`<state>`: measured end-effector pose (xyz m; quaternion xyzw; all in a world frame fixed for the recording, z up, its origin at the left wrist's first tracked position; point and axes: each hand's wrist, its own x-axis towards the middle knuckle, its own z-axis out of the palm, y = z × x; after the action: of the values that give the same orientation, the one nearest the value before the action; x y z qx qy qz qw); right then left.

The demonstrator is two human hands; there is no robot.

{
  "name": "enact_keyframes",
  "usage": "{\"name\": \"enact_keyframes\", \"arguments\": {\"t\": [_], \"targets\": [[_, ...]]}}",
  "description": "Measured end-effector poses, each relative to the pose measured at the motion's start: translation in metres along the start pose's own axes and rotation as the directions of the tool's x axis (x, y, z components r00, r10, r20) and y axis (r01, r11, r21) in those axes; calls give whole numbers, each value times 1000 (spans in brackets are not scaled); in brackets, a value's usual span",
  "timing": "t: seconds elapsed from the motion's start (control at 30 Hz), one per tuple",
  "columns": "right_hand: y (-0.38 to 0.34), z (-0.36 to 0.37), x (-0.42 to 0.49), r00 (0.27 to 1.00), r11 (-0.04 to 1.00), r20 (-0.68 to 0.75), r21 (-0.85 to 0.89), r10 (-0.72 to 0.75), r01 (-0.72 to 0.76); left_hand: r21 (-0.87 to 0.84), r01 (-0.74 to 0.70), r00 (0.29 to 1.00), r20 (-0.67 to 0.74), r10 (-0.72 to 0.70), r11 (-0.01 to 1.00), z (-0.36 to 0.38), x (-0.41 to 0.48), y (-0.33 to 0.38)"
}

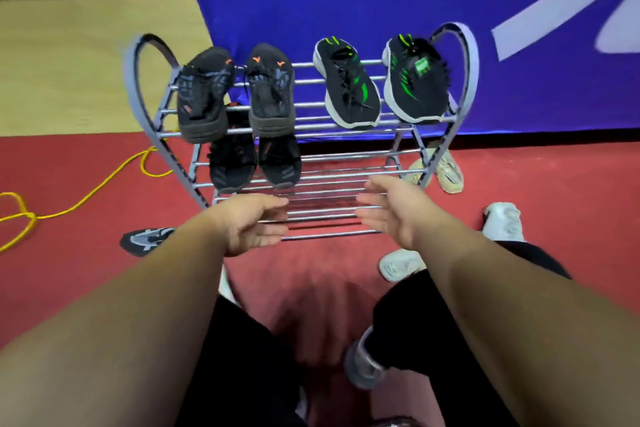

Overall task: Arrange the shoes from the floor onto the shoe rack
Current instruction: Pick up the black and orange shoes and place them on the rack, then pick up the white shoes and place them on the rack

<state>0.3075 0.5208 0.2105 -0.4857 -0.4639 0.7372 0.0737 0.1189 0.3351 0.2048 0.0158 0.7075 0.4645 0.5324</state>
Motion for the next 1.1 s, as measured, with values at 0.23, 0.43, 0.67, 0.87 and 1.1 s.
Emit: {"name": "enact_keyframes", "arguments": {"t": [0.23,0.43,0.67,0.87,1.1], "targets": [[23,105,-17,963,997,261,-43,72,-63,4,-16,945,-325,16,1000,-95,-87,-38],[60,174,-7,936,977,315,-191,156,-98,-120,32,890,-448,-83,992,-156,-94,-98],[108,206,34,920,917,275,-360,281,-172,-266,107,894,-396,-210,958,-172,-32,-142],[167,212,97,888,849,193,-430,418,-307,-431,144,854,-400,-332,891,-168,46,-178],[231,220,152,831,770,139,-482,538,-418,-649,201,778,-350,-521,734,-148,105,-235]]}}
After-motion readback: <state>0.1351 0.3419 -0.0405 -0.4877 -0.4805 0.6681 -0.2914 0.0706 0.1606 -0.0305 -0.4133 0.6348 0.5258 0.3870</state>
